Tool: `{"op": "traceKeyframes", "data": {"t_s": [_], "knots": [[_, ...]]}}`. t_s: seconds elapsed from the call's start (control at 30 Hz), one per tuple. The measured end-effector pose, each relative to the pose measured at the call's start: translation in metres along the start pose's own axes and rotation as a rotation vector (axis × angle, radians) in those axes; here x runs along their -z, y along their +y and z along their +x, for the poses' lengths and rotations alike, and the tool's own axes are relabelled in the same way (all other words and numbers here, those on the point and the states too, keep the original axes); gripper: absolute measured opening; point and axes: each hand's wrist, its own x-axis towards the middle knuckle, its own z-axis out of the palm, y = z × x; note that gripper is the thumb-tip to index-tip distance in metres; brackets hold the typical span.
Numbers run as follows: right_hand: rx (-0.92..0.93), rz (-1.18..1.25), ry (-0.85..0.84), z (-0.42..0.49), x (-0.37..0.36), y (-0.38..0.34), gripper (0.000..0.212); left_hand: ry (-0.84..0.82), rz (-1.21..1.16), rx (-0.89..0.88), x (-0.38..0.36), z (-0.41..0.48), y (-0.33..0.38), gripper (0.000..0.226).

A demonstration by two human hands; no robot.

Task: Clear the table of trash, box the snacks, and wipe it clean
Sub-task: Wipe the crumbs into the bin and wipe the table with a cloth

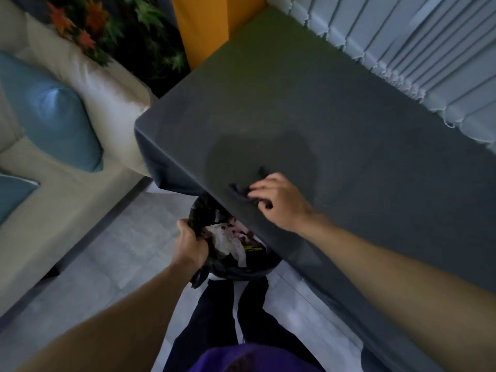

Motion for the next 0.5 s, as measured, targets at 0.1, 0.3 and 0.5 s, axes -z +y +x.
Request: {"op": "traceKeyframes", "data": {"t_s": [0.1, 0.3, 0.5], "knots": [[0.049, 0.076, 0.028, -0.007, 0.012, 0.009, 0.023, -0.002, 0.004, -0.005, -0.008, 0.001, 0.008, 0.027], [-0.598, -0.011, 0.382, 0.004, 0.041, 0.060, 0.037, -0.010, 0.006, -0.017, -0.004, 0.017, 0.024, 0.028], [-0.182, 0.027, 0.157, 0.006, 0.033, 0.050, 0.027, -0.021, 0.045, -0.015, 0.007, 0.040, 0.042, 0.031]]}}
